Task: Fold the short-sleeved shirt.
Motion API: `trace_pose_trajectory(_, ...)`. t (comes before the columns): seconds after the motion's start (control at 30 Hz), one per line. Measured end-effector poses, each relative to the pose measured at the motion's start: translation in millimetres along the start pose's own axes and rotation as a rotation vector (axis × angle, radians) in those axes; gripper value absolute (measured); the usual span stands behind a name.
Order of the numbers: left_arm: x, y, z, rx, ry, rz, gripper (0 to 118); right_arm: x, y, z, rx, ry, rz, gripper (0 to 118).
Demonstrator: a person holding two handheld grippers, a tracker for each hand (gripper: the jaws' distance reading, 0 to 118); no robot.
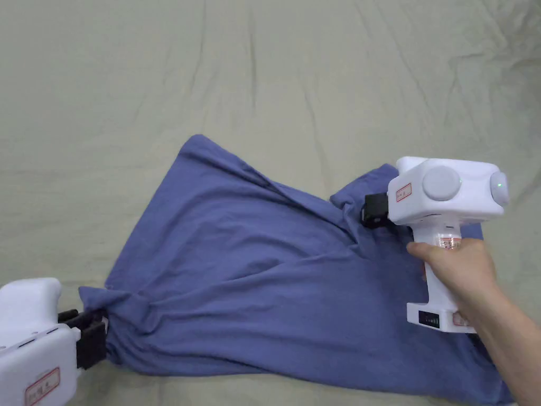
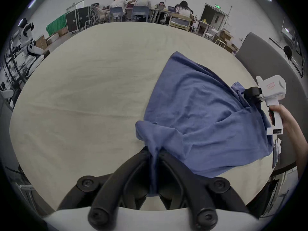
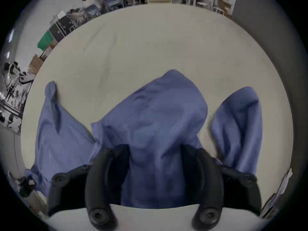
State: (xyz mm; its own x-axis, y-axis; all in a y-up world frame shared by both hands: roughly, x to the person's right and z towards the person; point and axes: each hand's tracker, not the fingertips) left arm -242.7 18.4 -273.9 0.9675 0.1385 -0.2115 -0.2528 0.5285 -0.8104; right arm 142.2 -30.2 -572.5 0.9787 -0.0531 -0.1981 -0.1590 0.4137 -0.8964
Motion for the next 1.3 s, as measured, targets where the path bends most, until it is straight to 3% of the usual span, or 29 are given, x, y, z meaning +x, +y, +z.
trace_pose_trajectory(0.03,0,2,0,0.001,-0.008,0.001,4,3,-3,3,0.024,-0.017,0.032,46)
trace_pose_trajectory(0.07,1,3,1,0.006,-0.017,-0.003,4,-3,-9,15,0.065,-0.044,0.026,17)
trace_pose_trajectory(0.1,8,6,5,0.015,-0.017,-0.004,4,1,-13,21,0.091,-0.077,0.008,5)
trace_pose_trajectory(0.17,14,11,14,0.032,-0.031,-0.018,4,6,-23,34,0.129,0.020,-0.057,5)
trace_pose_trajectory(0.4,43,58,88,0.247,-0.139,-0.093,4,16,-50,173,0.457,0.069,-0.073,5)
trace_pose_trajectory(0.57,80,115,170,0.473,-0.137,-0.245,4,25,-46,313,0.747,0.041,-0.016,5)
trace_pose_trajectory(0.87,130,215,326,0.810,-0.098,-0.374,4,46,0,514,1.134,0.032,-0.008,5)
trace_pose_trajectory(1.07,142,285,379,0.897,-0.031,-0.373,4,41,63,582,1.211,0.055,0.005,5)
trace_pose_trajectory(1.3,143,400,386,0.868,0.030,-0.330,4,32,187,606,1.208,0.031,-0.029,5)
